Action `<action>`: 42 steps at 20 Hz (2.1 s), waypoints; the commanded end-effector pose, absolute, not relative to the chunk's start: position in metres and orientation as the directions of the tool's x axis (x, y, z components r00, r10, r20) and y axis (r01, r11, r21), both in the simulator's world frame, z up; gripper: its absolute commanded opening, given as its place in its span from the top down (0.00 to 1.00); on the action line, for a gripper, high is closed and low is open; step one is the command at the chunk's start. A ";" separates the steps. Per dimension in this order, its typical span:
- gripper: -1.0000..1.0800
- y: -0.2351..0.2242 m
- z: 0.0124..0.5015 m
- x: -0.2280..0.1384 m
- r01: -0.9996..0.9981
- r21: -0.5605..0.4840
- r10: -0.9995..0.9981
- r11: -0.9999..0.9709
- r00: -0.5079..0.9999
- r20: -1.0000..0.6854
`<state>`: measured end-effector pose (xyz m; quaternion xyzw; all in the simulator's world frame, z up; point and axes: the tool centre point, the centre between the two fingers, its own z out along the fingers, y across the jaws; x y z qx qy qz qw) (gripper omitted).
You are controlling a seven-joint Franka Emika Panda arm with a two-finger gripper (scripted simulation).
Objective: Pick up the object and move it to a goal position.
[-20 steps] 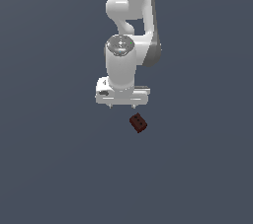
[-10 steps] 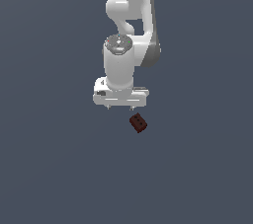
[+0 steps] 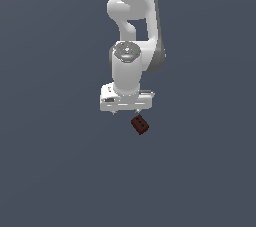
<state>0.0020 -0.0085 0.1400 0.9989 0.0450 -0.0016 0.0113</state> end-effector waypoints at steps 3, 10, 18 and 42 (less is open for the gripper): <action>0.04 0.007 0.125 0.003 0.203 0.020 0.203 -0.979 0.979 -0.006; 0.04 0.036 0.097 0.004 0.402 0.010 0.402 -0.916 0.916 -0.006; 0.04 0.055 0.080 0.003 0.521 0.002 0.521 -0.853 0.853 -0.001; 1.00 0.059 0.027 0.003 0.541 0.000 0.541 -0.841 0.841 0.000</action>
